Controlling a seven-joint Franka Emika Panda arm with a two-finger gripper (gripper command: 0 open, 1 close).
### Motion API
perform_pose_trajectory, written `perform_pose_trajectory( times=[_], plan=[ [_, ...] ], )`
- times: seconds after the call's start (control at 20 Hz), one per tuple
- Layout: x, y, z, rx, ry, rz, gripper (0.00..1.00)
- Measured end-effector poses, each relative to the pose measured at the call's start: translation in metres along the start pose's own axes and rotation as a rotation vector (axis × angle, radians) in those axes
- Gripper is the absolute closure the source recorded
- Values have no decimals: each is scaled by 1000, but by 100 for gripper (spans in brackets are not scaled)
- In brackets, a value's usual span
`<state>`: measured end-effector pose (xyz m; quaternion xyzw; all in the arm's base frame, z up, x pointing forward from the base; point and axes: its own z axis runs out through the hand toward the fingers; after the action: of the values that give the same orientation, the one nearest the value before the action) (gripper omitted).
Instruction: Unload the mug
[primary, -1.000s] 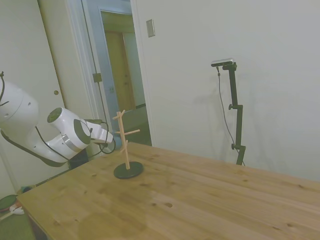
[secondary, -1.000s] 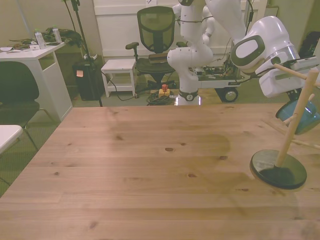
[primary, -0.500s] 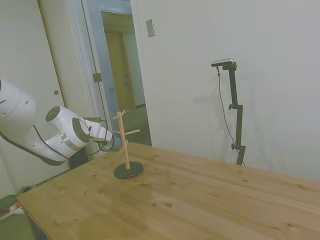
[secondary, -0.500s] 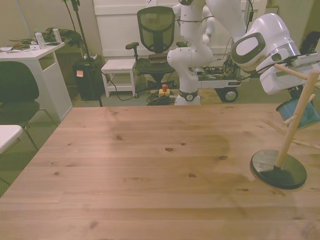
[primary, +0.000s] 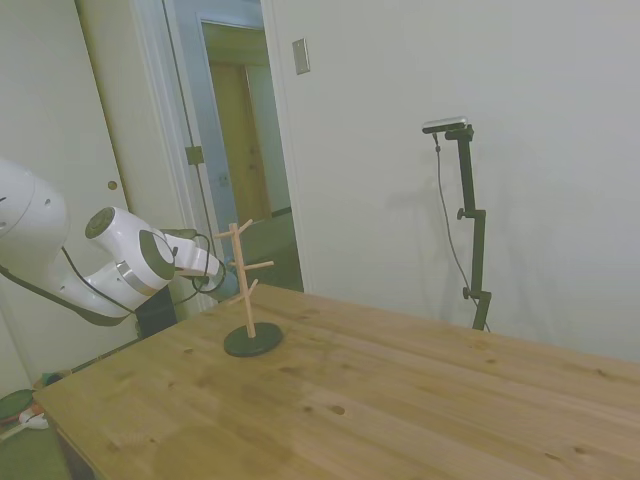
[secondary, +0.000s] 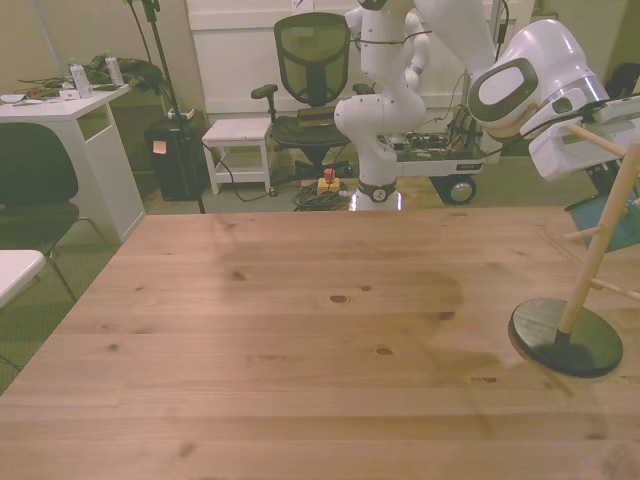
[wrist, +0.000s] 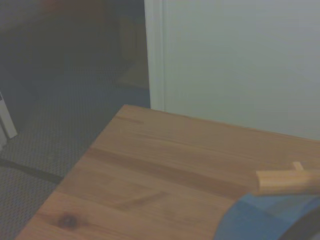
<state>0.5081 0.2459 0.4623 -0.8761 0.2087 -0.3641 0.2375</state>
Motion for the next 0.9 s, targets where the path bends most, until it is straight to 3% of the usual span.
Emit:
perform_pose_trajectory(
  times=[0.9],
  plan=[
    [-31, -26, -4, 40, -40, -44, 100]
  ],
)
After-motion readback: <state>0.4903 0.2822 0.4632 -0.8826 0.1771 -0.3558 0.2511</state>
